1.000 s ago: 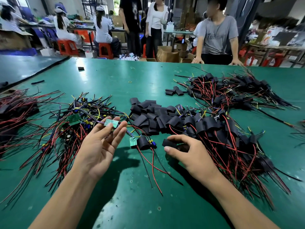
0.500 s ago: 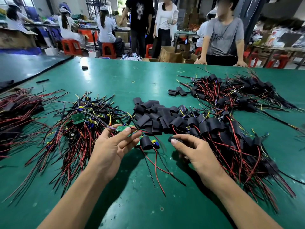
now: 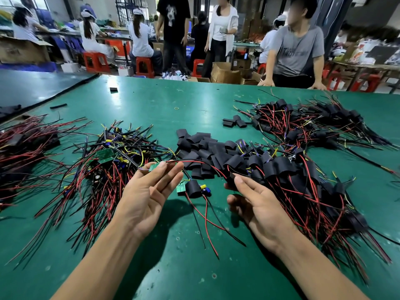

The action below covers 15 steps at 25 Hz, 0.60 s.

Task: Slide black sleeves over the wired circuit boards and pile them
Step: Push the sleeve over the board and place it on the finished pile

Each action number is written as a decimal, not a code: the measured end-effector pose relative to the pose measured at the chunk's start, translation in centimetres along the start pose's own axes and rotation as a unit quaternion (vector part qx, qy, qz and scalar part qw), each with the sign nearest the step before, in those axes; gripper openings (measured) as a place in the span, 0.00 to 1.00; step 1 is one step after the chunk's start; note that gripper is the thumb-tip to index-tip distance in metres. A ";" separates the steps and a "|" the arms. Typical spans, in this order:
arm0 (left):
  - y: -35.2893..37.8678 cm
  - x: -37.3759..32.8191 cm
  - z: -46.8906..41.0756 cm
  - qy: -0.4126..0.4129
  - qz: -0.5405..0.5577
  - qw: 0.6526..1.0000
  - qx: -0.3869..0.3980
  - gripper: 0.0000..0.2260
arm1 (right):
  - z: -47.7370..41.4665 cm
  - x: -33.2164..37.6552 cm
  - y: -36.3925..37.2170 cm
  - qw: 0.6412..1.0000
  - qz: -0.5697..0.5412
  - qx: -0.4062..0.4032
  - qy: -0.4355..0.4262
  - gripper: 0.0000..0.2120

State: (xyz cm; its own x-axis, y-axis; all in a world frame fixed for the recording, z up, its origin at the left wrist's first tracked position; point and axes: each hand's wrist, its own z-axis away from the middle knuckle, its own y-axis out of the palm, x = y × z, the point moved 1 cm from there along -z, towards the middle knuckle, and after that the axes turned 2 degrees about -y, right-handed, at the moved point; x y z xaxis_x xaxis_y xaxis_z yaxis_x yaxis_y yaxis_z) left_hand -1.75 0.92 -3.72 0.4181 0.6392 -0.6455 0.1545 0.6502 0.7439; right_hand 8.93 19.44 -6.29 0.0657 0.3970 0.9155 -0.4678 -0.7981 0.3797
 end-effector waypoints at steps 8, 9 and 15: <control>0.2 -0.2 0.2 -0.008 0.003 1.000 -0.015 0.10 | 0.1 0.2 0.0 0.999 -0.014 0.049 -0.001 0.17; 0.2 -0.3 0.3 -0.013 0.005 1.000 -0.018 0.09 | 0.1 0.2 -0.1 0.999 -0.012 0.048 -0.002 0.17; 0.3 -0.5 0.5 -0.027 0.013 0.999 -0.016 0.08 | 0.2 0.2 0.0 1.000 0.002 0.026 -0.009 0.19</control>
State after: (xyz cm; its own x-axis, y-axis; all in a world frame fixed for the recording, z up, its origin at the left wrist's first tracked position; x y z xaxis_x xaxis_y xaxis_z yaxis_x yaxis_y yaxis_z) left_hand -1.45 0.56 -3.05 0.4687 0.6341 -0.6150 0.1145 0.6468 0.7540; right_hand 9.09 19.46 -6.13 0.0799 0.3866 0.9188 -0.4223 -0.8218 0.3825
